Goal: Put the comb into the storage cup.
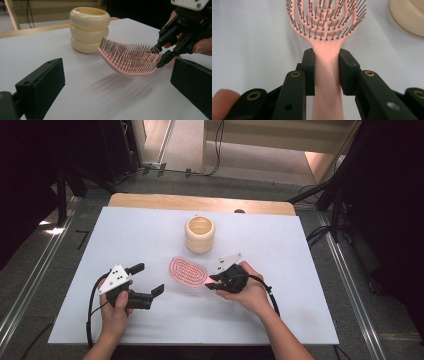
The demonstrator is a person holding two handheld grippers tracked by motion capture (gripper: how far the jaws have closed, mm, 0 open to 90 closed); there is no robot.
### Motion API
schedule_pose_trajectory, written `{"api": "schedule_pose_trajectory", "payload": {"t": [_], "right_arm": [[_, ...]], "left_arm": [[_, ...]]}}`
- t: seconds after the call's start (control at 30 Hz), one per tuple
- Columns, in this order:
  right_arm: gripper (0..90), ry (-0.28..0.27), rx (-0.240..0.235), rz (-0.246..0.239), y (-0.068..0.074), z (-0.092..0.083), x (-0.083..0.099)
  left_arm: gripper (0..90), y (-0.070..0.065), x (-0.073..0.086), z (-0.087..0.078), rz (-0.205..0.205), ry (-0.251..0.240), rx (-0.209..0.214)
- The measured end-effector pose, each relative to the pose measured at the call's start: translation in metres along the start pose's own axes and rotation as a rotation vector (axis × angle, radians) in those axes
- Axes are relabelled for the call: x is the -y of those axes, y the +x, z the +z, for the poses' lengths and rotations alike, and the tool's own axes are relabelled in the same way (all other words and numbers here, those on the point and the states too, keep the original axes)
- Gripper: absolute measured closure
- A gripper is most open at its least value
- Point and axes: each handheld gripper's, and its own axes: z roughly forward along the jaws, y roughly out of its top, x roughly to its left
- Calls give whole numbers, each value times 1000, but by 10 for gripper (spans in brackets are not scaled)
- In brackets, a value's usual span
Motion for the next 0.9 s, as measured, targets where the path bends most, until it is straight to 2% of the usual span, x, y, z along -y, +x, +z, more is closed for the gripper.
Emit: {"api": "schedule_pose_trajectory", "payload": {"t": [0.47,0.63,0.73,0.9], "right_arm": [[677,-77,16,37,4,-11,14],[677,-104,30,43,5,-13,16],[677,-115,43,36,8,-12,17],[677,-130,57,36,11,-11,19]], "left_arm": [[0,-5,-21,26,-29,-13,41],[0,-7,-25,35,-46,12,70],[0,-7,-27,42,-74,30,87],[27,-10,-30,48,-101,35,79]]}}
